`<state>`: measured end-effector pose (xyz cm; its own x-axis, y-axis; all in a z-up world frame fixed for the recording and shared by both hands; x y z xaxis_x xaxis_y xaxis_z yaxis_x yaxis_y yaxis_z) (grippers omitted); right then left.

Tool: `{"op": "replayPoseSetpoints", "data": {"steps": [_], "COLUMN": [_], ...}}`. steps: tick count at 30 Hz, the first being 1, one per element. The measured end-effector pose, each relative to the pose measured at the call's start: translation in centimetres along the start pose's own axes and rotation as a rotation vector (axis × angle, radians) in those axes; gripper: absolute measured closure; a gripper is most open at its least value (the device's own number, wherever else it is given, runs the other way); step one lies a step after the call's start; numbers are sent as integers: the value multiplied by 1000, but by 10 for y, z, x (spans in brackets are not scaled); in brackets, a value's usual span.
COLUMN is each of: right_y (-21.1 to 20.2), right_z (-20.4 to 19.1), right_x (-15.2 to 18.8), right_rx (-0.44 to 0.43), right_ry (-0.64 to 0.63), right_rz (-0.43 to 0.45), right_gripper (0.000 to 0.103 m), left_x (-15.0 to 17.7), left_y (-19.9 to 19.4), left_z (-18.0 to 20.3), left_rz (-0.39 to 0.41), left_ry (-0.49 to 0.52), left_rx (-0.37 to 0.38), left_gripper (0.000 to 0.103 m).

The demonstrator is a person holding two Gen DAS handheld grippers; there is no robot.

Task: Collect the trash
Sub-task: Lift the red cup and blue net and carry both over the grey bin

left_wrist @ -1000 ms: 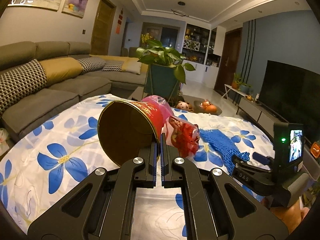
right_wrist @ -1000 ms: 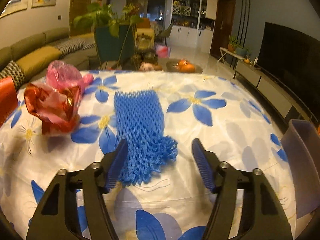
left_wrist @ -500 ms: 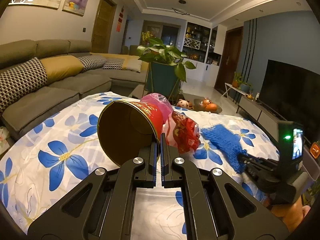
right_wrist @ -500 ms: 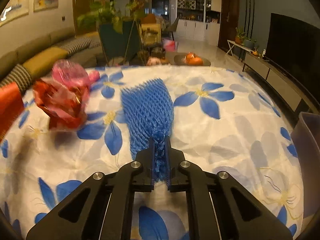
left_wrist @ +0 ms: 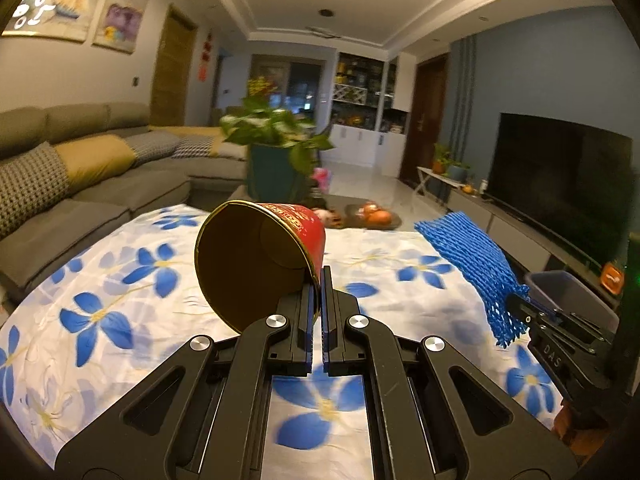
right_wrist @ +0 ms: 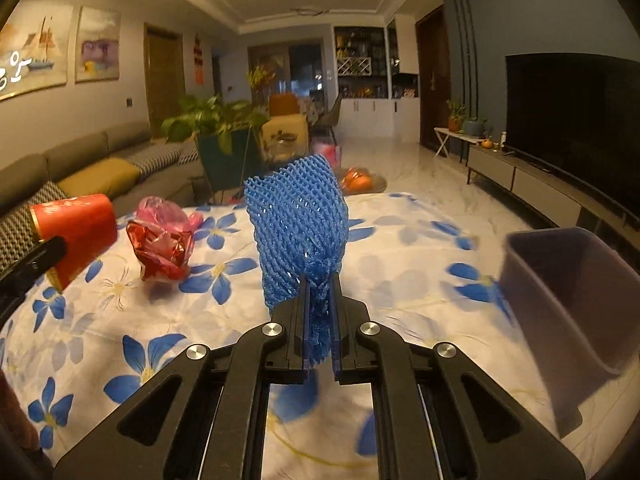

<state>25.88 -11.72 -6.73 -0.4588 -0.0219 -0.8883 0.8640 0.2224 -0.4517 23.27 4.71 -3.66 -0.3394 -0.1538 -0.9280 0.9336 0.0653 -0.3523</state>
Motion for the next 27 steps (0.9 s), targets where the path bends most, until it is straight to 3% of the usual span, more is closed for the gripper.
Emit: {"op": "replayPoseSetpoints", "data": {"steps": [15, 27], "right_y": [-76, -107], "right_z": [120, 211], "right_x": [8, 4], "right_rx": [171, 311], "right_ry": [113, 183], "right_rz": [92, 139], "right_gripper": [94, 94], "left_x": [7, 11], "left_y": [-12, -7], "left_z": [150, 282], "left_rz": [7, 28], "left_ry": [96, 166], "left_rx": [262, 436], "left_gripper": [101, 101]}}
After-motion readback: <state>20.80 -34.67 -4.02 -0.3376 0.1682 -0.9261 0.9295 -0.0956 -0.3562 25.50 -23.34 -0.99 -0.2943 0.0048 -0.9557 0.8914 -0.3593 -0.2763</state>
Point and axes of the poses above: each gripper's, at about its wrist camera, not at the fingertips, and y roughly the way its jaws point, z to its right, x to its underside, the point moved 9 cm from there along y, roughly the way its jaws point, and after that the axes turned 1 degree about -x, right-handed, at the moved point
